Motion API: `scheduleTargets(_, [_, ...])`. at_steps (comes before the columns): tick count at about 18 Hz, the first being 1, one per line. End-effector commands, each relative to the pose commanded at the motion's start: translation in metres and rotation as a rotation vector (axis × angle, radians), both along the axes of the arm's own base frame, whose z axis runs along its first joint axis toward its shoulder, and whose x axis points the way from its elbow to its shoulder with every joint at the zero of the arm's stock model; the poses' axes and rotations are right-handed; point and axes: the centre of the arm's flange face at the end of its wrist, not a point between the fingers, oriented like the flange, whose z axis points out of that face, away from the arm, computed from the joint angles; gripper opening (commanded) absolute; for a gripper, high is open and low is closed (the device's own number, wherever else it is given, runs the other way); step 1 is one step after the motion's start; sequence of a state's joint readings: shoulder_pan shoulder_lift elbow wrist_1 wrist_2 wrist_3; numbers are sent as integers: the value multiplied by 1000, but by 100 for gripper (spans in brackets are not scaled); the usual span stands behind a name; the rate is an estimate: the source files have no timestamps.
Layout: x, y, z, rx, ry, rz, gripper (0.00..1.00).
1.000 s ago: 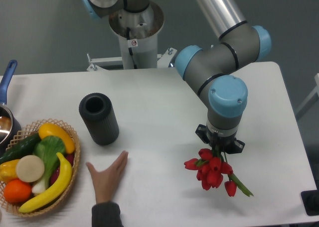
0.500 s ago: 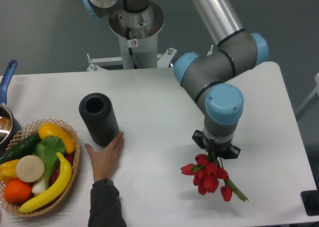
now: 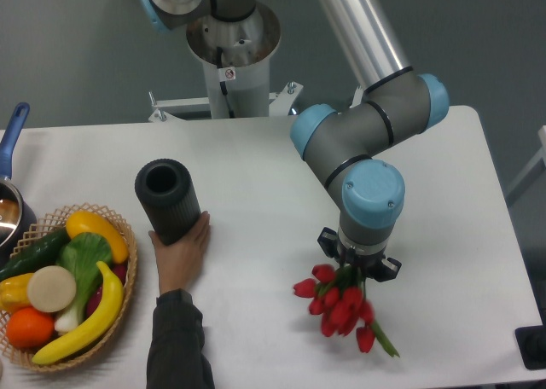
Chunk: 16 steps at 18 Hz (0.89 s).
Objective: Place the flowers on the table
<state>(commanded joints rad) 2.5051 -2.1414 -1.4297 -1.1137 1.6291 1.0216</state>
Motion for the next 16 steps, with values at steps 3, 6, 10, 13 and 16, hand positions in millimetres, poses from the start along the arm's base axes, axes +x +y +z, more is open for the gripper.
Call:
scheduleTargets(3, [3,2,3,2,5,-3,100])
scheduleTargets(6, [0,4,9,22,35,-1,100])
scheduleTargets(10, [0,-2,31,60,81,4,100])
scheduleTargets(13, [2,-28,49,81,100,19,100])
scheduleTargets(16, [4,-39,47,106,123,21,100])
